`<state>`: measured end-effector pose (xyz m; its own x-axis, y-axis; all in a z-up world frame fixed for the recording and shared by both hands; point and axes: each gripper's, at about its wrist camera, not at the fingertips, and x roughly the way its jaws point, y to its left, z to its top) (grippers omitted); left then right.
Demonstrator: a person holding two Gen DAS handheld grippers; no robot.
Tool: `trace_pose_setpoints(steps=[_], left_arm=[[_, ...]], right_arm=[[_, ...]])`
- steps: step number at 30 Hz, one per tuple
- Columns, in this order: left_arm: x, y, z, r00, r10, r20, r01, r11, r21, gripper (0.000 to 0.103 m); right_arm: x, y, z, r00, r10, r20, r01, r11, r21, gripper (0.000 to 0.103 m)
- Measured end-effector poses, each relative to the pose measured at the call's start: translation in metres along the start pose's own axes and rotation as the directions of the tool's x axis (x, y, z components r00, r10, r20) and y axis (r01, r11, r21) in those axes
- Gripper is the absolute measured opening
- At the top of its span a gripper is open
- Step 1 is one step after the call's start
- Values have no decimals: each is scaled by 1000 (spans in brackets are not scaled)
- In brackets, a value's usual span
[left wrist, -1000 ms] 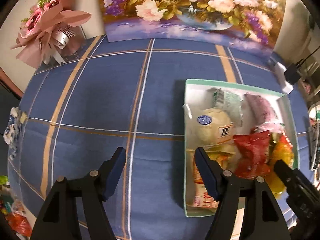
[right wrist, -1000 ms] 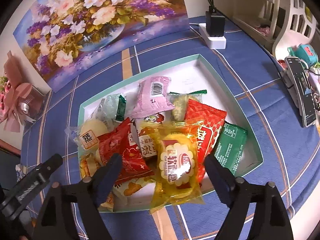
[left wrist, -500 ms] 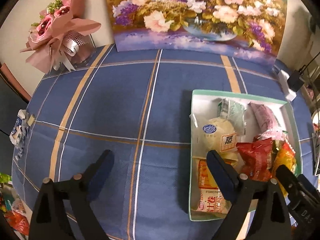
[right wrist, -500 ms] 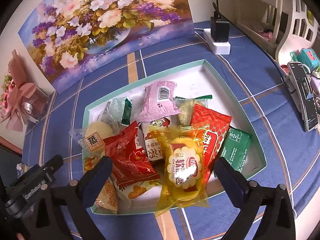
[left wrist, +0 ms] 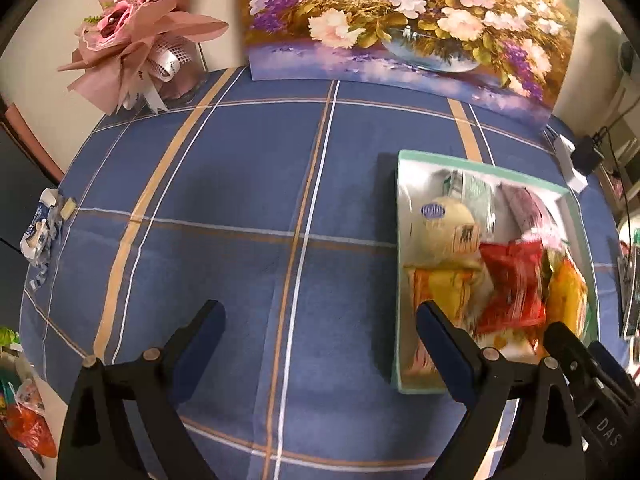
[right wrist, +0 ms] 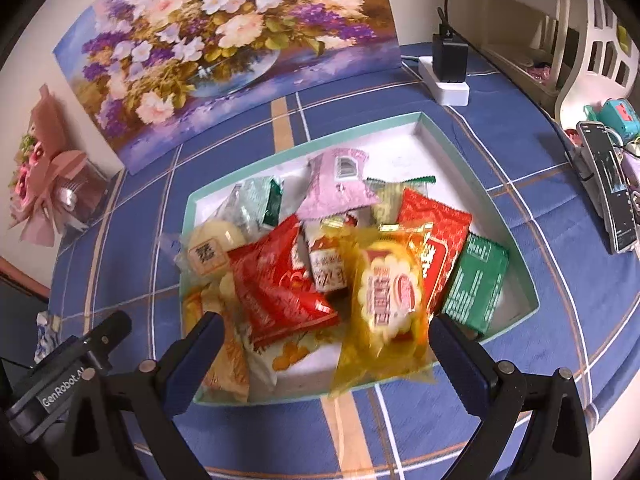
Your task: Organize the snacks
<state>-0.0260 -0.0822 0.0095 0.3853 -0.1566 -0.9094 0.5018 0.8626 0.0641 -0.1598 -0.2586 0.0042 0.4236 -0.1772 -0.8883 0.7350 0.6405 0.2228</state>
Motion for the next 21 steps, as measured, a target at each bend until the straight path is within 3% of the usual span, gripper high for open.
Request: trace_pose_setpoints(steps=[10,21], left_arm=[[-16,13,-37,1000,1,-10,-1,1000,10,96],[-17,21,-39,1000,4,-2,-4,1000,7,96]], right_arm=[[-14,9,-37,1000,5,-17,-6,998,-56,103],[-18,10,-41,1000,-1,-9,0,998,-59,103]])
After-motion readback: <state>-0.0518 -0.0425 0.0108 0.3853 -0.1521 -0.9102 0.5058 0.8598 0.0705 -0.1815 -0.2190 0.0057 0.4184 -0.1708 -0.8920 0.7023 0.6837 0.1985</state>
